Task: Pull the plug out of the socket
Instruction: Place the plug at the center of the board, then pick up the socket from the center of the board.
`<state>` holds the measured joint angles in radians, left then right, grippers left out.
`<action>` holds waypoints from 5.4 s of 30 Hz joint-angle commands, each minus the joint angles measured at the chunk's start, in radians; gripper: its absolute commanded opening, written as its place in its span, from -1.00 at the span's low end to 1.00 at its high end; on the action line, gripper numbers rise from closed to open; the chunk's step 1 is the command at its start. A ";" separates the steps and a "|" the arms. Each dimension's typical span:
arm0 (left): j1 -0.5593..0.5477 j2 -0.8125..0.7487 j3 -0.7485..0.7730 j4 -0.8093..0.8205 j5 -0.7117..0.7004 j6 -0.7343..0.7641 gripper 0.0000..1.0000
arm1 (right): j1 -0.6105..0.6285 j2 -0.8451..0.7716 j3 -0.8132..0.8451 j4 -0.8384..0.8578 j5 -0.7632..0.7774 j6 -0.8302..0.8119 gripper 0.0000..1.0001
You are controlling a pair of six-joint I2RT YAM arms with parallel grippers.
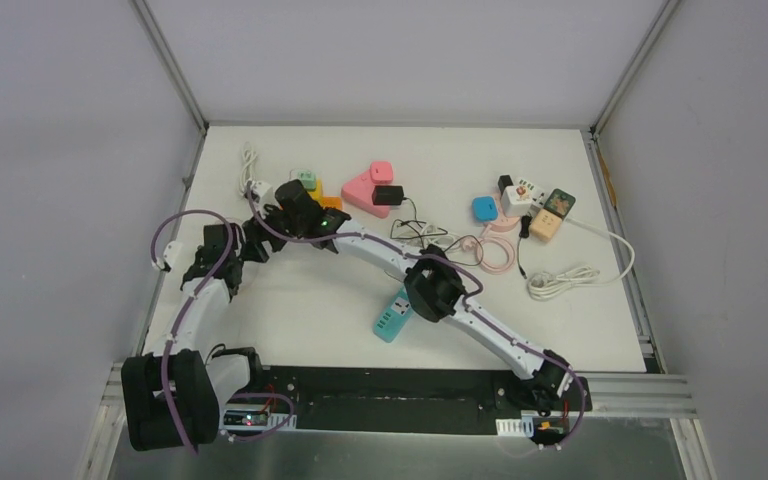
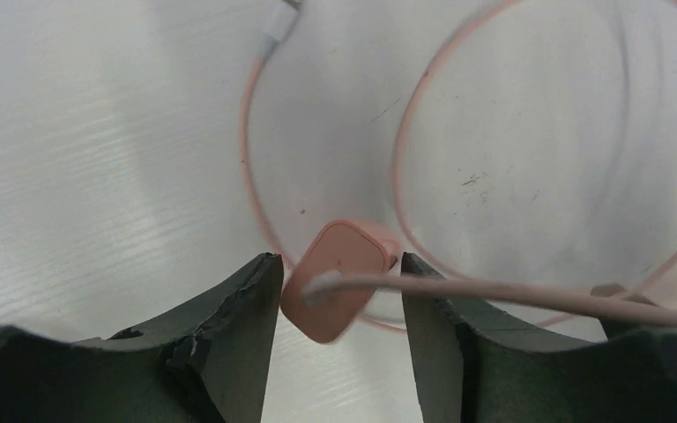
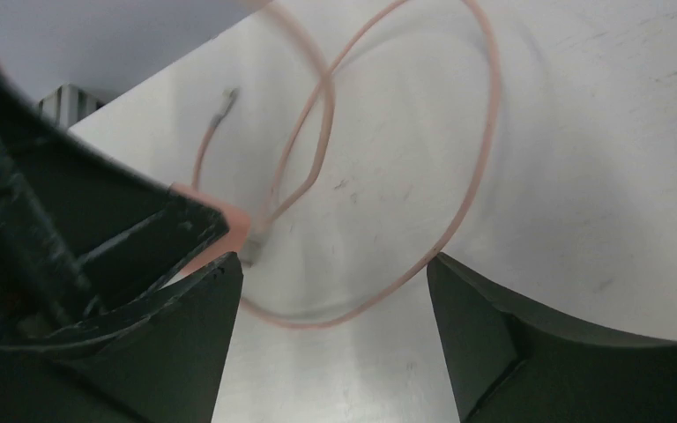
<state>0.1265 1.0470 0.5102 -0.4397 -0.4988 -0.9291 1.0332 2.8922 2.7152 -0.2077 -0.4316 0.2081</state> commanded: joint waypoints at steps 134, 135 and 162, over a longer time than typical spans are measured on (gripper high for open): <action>-0.999 0.218 0.049 0.719 0.457 0.522 0.96 | -0.855 -1.670 -1.580 -0.583 -0.590 -0.768 1.00; -0.999 0.235 0.055 0.724 0.455 0.506 0.96 | -0.855 -1.670 -1.580 -0.582 -0.589 -0.768 1.00; -0.907 0.525 0.234 0.742 0.631 0.386 0.34 | -0.856 -1.662 -1.583 -0.582 -0.599 -0.768 0.99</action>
<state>-0.7898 1.5547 0.7082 0.2546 0.0380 -0.5095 0.1837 1.2465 1.1305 -0.8059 -0.9890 -0.5407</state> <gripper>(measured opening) 0.752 0.996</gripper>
